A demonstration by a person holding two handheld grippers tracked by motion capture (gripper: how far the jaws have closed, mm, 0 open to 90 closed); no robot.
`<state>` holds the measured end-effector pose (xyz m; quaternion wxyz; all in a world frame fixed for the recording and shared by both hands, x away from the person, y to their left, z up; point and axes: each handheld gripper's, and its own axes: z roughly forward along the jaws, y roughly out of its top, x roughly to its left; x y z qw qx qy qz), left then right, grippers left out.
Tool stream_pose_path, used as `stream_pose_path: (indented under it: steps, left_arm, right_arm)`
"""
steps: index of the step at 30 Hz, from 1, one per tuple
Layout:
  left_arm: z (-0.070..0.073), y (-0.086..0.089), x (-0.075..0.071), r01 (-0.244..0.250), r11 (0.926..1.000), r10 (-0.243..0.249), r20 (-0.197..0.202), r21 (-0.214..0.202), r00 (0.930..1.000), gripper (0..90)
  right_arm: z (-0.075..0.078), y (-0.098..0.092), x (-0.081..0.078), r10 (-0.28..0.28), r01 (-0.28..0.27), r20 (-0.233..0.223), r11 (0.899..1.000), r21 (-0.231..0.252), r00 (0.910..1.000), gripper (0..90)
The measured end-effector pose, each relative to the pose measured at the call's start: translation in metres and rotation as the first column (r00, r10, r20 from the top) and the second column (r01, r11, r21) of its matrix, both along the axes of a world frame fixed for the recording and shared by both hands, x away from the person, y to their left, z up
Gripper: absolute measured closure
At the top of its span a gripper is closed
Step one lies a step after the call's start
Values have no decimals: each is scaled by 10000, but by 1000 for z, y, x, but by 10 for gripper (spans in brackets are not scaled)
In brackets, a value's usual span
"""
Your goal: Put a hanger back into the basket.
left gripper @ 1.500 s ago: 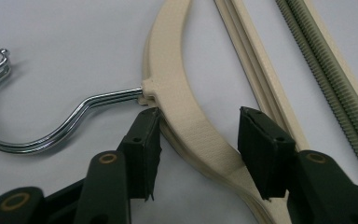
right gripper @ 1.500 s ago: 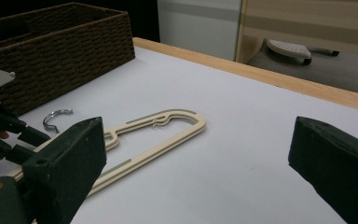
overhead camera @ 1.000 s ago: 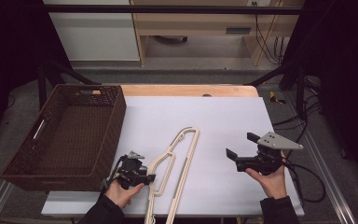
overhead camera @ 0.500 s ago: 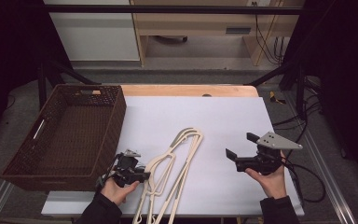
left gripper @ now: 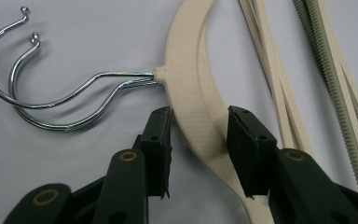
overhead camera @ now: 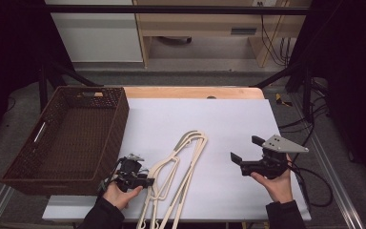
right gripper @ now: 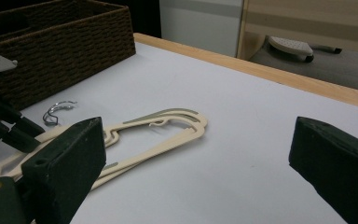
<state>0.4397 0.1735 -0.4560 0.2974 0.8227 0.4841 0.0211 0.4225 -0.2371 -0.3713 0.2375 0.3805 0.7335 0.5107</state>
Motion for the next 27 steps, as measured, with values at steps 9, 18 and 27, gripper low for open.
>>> stream_pose_path:
  steps: [9,18,27]
  left_arm:
    - [3,3,2,281,9994,-288,371,186,9989,623]
    - [24,17,-26,715,9969,-695,558,-337,9960,487]
    - [7,20,-67,1327,9911,-1327,60,-39,9911,530]
  right_arm:
    - [-1,1,0,4,-4,-29,10000,-11,10000,41]
    - [2,-3,-2,-4,3,53,10000,88,10000,42]
    - [2,0,-3,101,-100,-12,9999,125,9999,46]
